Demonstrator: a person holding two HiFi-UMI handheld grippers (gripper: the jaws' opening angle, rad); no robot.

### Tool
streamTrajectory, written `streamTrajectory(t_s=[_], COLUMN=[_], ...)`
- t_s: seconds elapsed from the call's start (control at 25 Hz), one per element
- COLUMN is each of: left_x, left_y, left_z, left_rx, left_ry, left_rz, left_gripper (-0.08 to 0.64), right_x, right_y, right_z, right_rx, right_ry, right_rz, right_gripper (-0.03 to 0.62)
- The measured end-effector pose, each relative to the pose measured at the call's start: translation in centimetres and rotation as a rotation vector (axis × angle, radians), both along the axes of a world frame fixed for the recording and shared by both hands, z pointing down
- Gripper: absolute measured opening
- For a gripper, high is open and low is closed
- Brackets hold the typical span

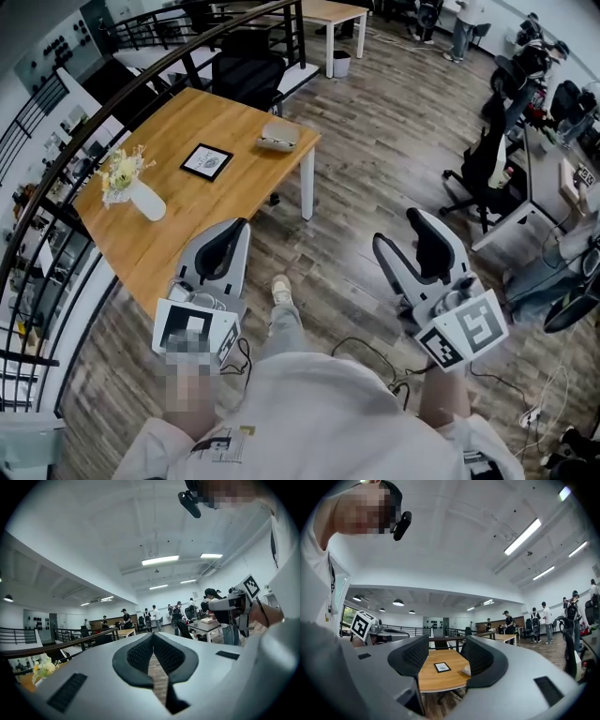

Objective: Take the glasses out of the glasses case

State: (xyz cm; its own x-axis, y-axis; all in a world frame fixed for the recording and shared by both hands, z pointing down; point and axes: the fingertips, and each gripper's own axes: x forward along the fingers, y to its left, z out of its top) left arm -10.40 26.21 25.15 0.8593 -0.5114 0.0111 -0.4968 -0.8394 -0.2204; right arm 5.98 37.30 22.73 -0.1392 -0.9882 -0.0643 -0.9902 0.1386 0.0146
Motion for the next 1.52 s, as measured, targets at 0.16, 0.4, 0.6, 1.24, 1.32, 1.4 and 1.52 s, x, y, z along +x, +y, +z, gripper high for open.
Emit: streamTrajectory(t_s=[0.16, 0.4, 0.6, 1.24, 1.32, 1.4, 1.52], left_x=[1.6, 3.1, 4.7, 7.0, 7.0, 7.0, 7.1], left_y=[-4.1, -12.5, -20.2, -42.3, -43.7, -44.9, -46.3], left_z=[0.8, 1.7, 2.0, 4.3, 4.4, 4.7, 5.0], left_rx=[0.0, -0.028, -0.046, -0.136, -0.148, -0.118, -0.139], left_ry=[-0.019, -0.03, -0.054, -0.107, -0.107, -0.111, -0.109], left_rz=[0.004, -0.003, 0.012, 0.076, 0.065, 0.082, 0.066], left_gripper=[0.018, 0.018, 0.018, 0.018, 0.018, 0.018, 0.018], right_x=[1.1, 2.5, 3.7, 4.8, 4.9, 4.9, 5.0], right_y=[-4.1, -13.0, -21.3, -45.6, -47.2, -48.5, -50.2], right_z=[0.9, 2.0, 2.7, 4.6, 4.8, 4.8, 5.3], right_rx=[-0.023, -0.07, -0.11, -0.214, -0.214, -0.21, -0.227], right_ry=[-0.002, 0.012, 0.012, -0.002, -0.008, -0.02, -0.021], right_rz=[-0.003, -0.017, -0.025, -0.032, -0.029, -0.031, -0.048], right_gripper=[0.262, 0.261, 0.261, 0.259, 0.258, 0.246, 0.245])
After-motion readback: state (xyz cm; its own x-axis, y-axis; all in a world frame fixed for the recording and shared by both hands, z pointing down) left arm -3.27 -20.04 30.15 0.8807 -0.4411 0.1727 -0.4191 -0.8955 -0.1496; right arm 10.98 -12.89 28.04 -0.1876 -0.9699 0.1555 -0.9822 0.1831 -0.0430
